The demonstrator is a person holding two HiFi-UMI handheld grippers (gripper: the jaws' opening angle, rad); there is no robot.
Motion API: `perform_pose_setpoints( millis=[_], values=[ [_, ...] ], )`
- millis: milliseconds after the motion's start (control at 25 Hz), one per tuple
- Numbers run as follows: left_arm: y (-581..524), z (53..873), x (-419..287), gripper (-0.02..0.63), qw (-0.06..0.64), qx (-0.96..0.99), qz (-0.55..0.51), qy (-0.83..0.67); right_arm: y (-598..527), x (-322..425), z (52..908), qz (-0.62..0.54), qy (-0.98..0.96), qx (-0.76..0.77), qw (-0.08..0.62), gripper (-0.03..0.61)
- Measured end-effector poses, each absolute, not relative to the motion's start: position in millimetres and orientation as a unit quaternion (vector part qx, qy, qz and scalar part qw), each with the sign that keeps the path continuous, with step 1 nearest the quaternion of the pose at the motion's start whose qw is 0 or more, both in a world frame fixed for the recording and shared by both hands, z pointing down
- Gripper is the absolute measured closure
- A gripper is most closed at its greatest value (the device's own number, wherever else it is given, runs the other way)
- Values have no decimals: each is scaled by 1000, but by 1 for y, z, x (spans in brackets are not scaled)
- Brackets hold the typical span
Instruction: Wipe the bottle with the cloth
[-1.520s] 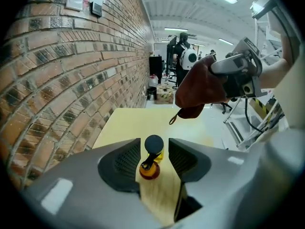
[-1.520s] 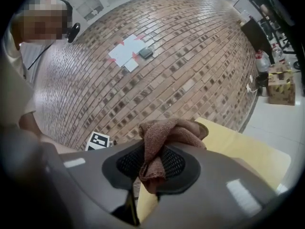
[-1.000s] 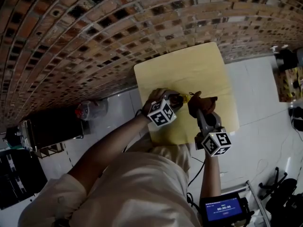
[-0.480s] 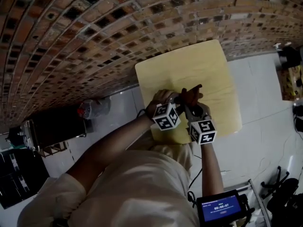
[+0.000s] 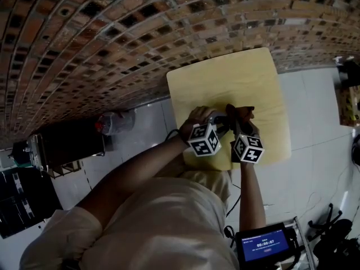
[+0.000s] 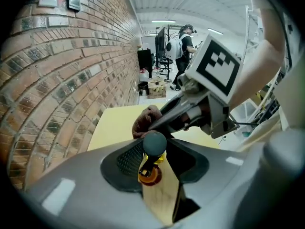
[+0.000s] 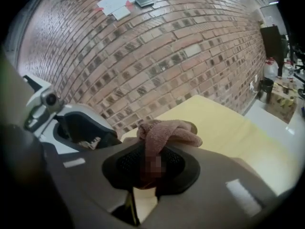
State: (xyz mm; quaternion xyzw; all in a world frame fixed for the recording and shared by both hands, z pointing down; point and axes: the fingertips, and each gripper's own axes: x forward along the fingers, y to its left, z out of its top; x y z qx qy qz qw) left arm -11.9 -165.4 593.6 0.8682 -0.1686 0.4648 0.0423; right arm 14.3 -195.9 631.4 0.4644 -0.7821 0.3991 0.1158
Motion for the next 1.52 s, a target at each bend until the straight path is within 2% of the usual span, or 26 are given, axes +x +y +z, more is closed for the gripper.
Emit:
perform_pose_setpoints(
  millis=[240,480,640,720,800,920,1040,1160,1320,1400,1520],
  values=[
    [-170,592,-18,442,59,862,468,-186,-201,20,671,416,-762,478,134,512],
    [-172,593,-18,442,54,862,471,-181,-200,24,722,405,-758,459,225,512],
    [-173,594,-12,442,53,860,474,-181,-189,23,759,341,-774,415,336,510],
    [-175,594,-8,442,58,858,474,-187,-186,22,762,320,-786,393,352,509],
    [-178,594,-7,442,70,855,474,-199,-189,31,747,339,-788,408,311,508],
    [-181,594,-10,442,97,848,473,-220,-188,69,717,371,-774,471,205,508],
    [-184,595,-13,442,127,839,470,-242,-169,87,674,329,-803,476,143,508],
    [-183,594,-15,442,145,826,479,-258,-147,65,626,289,-849,432,89,509],
    [-181,591,-12,440,168,806,490,-285,-138,20,590,304,-872,384,-9,509],
    [-180,594,-10,442,181,799,493,-293,-141,11,598,320,-863,389,-28,509],
    [-177,598,-6,440,209,792,494,-291,-145,6,625,335,-851,403,-14,511]
  ],
)
